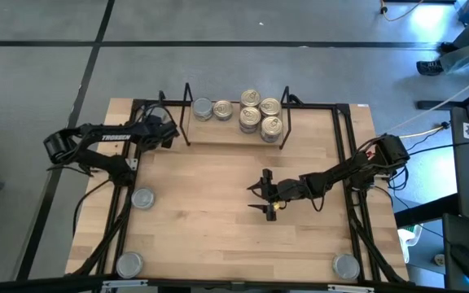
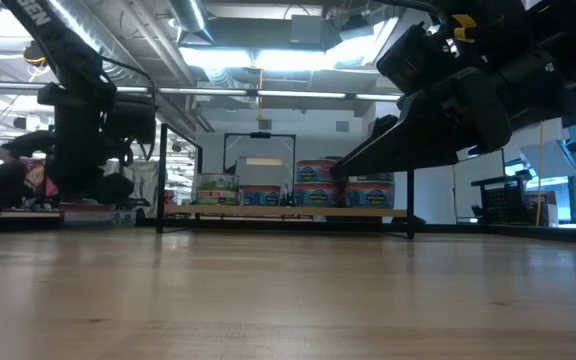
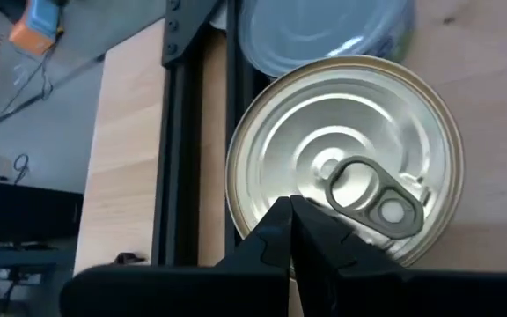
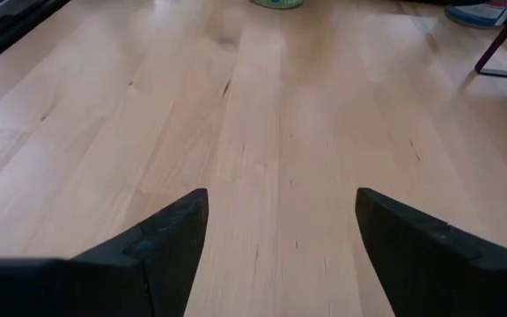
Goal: Stack canned seafood by type on shelf
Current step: Stack the blue-pink tuna can on top of the other blue-pink can on the shelf
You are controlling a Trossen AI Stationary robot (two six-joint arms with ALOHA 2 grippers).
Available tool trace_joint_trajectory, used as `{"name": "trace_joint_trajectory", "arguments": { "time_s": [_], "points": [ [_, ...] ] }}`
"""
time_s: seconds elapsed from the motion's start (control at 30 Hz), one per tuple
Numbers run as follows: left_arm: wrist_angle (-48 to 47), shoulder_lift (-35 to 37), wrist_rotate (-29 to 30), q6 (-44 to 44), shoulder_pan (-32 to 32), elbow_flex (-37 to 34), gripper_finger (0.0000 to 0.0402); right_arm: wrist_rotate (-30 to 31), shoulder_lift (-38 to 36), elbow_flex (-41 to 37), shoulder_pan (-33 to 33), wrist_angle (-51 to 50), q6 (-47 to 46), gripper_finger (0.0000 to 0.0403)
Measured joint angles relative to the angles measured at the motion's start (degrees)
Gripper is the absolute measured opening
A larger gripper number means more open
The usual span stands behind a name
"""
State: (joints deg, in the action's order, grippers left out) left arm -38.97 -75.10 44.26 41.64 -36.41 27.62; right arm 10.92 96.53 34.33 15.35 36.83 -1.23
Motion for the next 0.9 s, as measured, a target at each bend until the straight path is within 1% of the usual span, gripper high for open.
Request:
{"name": "trace_joint_trajectory", "arguments": {
  "time_s": [0.17,0.3,0.4,0.57,0.6,0.9],
  "points": [
    [-3.1,2.5,-4.9,0.9,3.9,0.1,0.0003,0.0,0.0,0.0,0.0,0.2,0.0,0.0287],
    [-6.7,6.6,-9.1,4.3,8.7,-0.1,0.0003,0.0,0.0,0.0,0.0,0.2,0.0,0.0287],
    [-7.1,9.7,-12.3,7.5,12.7,-0.1,0.0003,0.1,0.0,0.0,0.0,0.2,0.0,0.0287],
    [-5.9,12.5,-17.2,9.3,19.0,-0.2,0.0003,1.1,0.0,0.0,0.0,0.4,0.0,0.0287],
    [-5.5,12.6,-17.5,9.3,20.3,-0.2,0.0003,1.1,0.0,0.0,0.0,0.4,0.0,0.0287],
    [6.1,12.4,-24.9,7.8,32.8,-0.3,0.0003,1.1,0.0,0.0,0.0,0.6,0.0,0.0287]
  ]
}}
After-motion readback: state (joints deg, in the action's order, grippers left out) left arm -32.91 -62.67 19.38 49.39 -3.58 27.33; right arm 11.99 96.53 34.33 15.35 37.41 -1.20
